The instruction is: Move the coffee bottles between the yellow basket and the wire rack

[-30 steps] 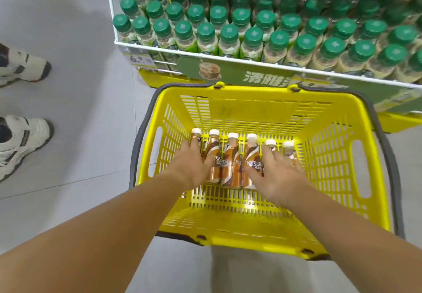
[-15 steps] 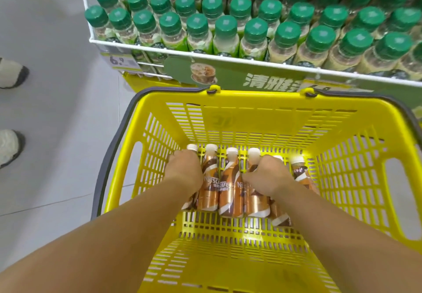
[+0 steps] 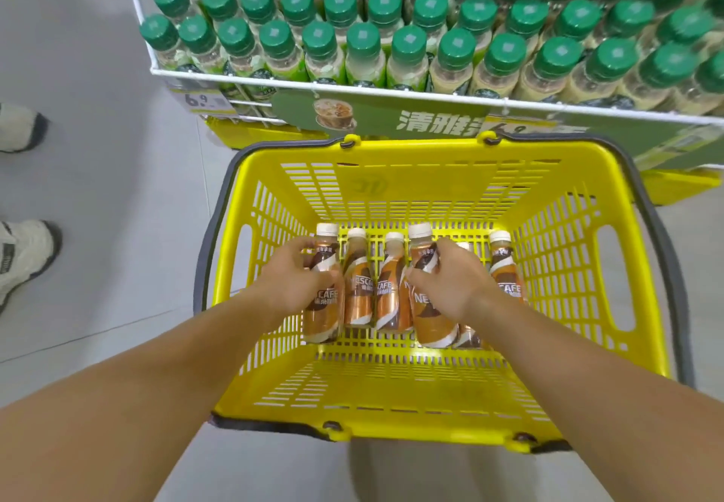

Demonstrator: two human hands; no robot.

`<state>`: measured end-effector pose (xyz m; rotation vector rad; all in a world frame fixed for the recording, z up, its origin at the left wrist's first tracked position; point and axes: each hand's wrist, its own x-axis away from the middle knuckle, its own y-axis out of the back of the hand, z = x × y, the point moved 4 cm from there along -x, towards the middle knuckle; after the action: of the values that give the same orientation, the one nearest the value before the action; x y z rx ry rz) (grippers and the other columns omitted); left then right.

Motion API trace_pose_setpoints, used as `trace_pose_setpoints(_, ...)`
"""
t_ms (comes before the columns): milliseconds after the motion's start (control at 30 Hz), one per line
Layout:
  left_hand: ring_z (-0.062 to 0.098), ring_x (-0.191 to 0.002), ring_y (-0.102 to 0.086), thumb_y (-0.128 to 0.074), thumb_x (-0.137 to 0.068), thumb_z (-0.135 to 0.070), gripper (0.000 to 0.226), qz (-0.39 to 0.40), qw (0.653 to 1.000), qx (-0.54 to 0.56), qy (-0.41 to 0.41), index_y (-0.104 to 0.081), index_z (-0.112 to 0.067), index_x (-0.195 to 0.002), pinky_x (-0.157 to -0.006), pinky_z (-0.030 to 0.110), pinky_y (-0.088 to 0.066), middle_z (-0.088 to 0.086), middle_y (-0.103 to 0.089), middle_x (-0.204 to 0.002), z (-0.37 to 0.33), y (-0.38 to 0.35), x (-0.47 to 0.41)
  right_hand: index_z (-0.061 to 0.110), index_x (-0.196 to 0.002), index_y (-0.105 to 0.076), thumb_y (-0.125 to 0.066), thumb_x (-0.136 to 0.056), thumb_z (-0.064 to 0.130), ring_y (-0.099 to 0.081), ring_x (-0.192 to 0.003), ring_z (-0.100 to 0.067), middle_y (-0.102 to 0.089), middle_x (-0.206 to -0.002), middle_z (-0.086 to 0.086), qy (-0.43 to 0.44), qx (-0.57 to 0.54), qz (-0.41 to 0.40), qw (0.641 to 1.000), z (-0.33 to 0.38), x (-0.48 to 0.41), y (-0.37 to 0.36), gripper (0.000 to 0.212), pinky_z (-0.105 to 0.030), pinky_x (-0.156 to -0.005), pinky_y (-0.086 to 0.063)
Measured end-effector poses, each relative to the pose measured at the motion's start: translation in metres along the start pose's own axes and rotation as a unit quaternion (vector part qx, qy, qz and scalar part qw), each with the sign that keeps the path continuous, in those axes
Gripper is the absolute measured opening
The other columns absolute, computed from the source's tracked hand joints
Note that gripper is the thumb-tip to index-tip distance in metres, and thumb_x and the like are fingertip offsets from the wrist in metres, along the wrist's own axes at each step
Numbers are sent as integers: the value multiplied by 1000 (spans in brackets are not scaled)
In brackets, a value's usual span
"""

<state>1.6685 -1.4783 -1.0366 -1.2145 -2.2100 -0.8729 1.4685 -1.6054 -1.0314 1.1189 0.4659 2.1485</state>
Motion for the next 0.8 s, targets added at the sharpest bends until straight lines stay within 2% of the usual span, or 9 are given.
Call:
trace_pose_setpoints(67,6,-73,-74,-74,-86,2,41,5,999,30,-19,-63,-23,-117,-54,23,-56,-2,-75,-97,-21,2,17,17,-98,-55,-62,-94,43,-59,-79,-23,-61,-91,-3,22,-9,-19,1000,17,19,18,28,-36,-59,-43)
trace_pose_setpoints(200,16,-84,-75,-76,-84,2,45,34,996,73,-45,-64,-22,-120,-63,29,-58,6,-75,-105,-77,11,60,23,-95,-58,-70,-87,41,-60,-80,-19,-63,-86,5,53,-21,-55,997,58,60,69,24,-33,-60,-38)
trace_pose_setpoints(267,13,-80,-74,-77,-83,1,42,47,993,88,-66,-65,-24,-115,-63,27,-57,6,-75,-102,-111,19,85,24,-92,-59,-73,-84,43,-60,-71,-8,-63,-79,10,54,-32,-73,995,80,83,101,24,-28,-56,-38)
trace_pose_setpoints(367,17,-85,-74,-78,-83,0,41,65,989,99,-93,-68,-25,-113,-73,33,-59,6,-77,-101,-167,36,131,25,-90,-61,-76,-82,42,-60,-60,4,-66,-76,11,69,-69,-78,992,120,122,150,25,-15,-47,-38)
trace_pose_setpoints(433,18,-85,-75,-78,-82,1,41,78,986,100,-111,-68,-22,-115,-73,32,-59,7,-78,-99,-208,52,163,25,-92,-62,-76,-80,45,-62,-66,-1,-68,-78,11,77,-64,-83,992,152,151,184,27,-24,-55,-43)
trace_pose_setpoints(500,16,-81,-75,-77,-82,4,42,90,982,105,-130,-66,-20,-114,-67,26,-58,4,-79,-94,-255,71,197,25,-87,-60,-76,-80,45,-62,-70,-7,-67,-75,11,92,-54,-100,989,189,181,222,27,-26,-57,-42)
trace_pose_setpoints(600,13,-75,-73,-70,-82,15,46,89,977,82,-178,-64,-11,-120,-64,22,-56,2,-77,-86,-334,105,256,26,-85,-58,-76,-80,47,-57,-68,-4,-63,-75,15,122,-36,-136,982,254,233,288,28,-27,-58,-40)
trace_pose_setpoints(733,9,-72,-70,-69,-83,14,43,76,968,70,-229,-65,-16,-113,-65,23,-54,-5,-75,-79,-435,156,348,18,-93,-64,-77,-82,40,-67,-83,-20,-72,-87,1,146,-47,-158,975,336,313,373,28,-34,-72,-53)
trace_pose_setpoints(800,5,-74,-72,-72,-83,10,42,65,963,67,-255,-64,-23,-107,-65,20,-54,-10,-77,-78,-481,182,391,19,-91,-62,-76,-84,37,-68,-73,-7,-71,-87,0,165,-72,-164,970,374,356,412,24,-27,-60,-55)
